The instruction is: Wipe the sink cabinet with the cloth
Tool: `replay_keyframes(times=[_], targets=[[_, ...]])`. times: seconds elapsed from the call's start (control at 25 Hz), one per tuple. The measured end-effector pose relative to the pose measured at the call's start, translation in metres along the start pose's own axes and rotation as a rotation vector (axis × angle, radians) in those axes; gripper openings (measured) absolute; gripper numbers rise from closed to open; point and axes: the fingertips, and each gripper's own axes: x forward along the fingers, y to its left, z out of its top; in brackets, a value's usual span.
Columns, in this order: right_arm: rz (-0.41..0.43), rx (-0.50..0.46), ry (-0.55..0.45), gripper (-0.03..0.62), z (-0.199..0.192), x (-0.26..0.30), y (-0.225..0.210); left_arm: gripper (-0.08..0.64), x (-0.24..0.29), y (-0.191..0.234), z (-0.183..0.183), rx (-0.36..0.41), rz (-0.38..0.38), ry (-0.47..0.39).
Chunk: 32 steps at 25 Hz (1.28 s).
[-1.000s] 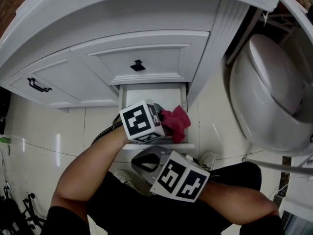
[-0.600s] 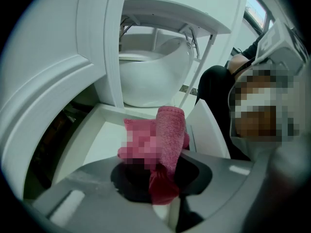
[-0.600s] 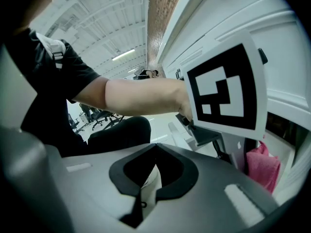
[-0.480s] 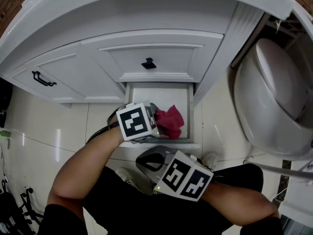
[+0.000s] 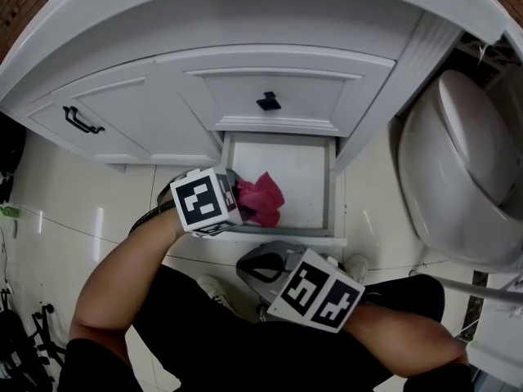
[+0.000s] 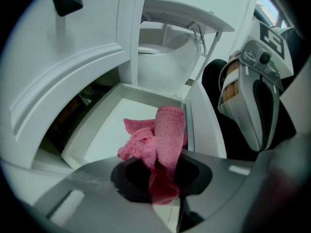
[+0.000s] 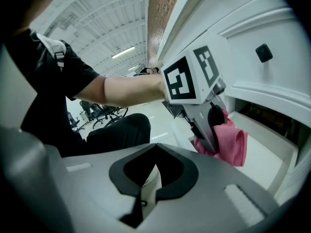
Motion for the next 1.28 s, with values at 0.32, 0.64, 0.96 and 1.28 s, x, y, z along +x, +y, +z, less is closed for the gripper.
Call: replay_keyframes(times=[0.32,0.64,0.96,1.28], targets=[[-0.003,-0.006,0.009,0.006,-0.001,0.003,0.001,0.095,-0.008,0.001,-0.025,-0.042,0.023,0.029],[-0.021,-0.009,0.014,0.006,-0.004,0.002,0.003,0.095,-0.014,0.002,-0.023,-0.05,0.059,0.027],[-0.039,-0.025,-0.017,0.006,0.002,-0.004,0.026,0.095,-0.038,0.005,0.001,-0.063,0.16,-0.099],[-0.088,-0.033,-0.005,0.006,-0.015,-0.003,0.041,0.097,-0.072,-0.029,0.07,-0.039,0.2,-0.403]])
